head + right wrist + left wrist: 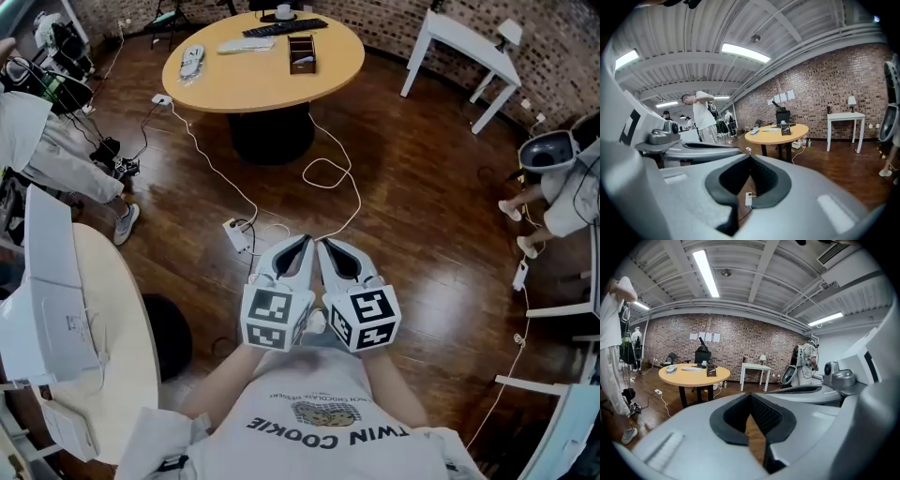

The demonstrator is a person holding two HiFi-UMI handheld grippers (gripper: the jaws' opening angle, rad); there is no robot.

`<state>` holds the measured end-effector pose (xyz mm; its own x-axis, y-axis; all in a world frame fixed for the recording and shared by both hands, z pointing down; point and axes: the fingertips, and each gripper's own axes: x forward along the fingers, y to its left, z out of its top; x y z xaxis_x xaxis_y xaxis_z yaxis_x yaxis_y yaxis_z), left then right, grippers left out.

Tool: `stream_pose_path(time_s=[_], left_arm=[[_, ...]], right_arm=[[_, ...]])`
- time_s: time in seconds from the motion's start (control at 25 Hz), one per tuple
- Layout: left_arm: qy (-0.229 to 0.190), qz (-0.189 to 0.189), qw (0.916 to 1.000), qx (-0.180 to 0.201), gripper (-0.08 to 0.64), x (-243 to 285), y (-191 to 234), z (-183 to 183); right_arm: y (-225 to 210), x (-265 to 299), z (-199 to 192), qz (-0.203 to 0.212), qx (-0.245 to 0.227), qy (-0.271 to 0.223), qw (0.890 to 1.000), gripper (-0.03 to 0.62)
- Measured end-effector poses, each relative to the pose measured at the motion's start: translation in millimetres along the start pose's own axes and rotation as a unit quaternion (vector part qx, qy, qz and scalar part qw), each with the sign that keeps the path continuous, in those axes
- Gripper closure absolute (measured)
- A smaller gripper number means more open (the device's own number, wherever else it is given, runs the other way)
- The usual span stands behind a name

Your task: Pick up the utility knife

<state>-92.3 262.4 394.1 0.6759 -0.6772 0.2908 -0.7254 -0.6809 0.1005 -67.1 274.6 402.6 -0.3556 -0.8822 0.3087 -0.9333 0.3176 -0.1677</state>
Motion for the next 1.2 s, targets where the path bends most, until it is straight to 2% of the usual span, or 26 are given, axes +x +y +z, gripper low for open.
stream_pose_path(time_s=[0.28, 0.4, 0.68, 0.96, 1.2], left_arm=[[-0.009, 0.012, 0.9998, 0.011, 0.557, 46.7, -10.7, 22.5], [-0.017, 0.014, 0.9998, 0.001, 0.557, 58.3, -14.0, 30.1], [-0.011, 0.022, 0.9996, 0.016, 0.557, 82.0, -10.2, 35.3], [-0.002, 0.026, 0.9996, 0.012, 0.557, 110.4, 2.3, 34.2], [0.000, 0.031, 0.9995, 0.004, 0.557, 134.7, 29.0, 36.6]], right_arm=[[-45.8, 11.8, 16.3, 0.014, -0.006, 0.000, 1.000, 0.591], [-57.2, 15.9, 19.7, 0.018, -0.007, -0.001, 1.000, 0.591], [-80.0, 24.7, 26.0, 0.018, -0.007, -0.001, 1.000, 0.591], [-99.4, 49.5, 29.1, 0.027, -0.007, 0.008, 1.000, 0.591], [-109.9, 83.9, 37.0, 0.033, -0.011, 0.011, 0.999, 0.591]])
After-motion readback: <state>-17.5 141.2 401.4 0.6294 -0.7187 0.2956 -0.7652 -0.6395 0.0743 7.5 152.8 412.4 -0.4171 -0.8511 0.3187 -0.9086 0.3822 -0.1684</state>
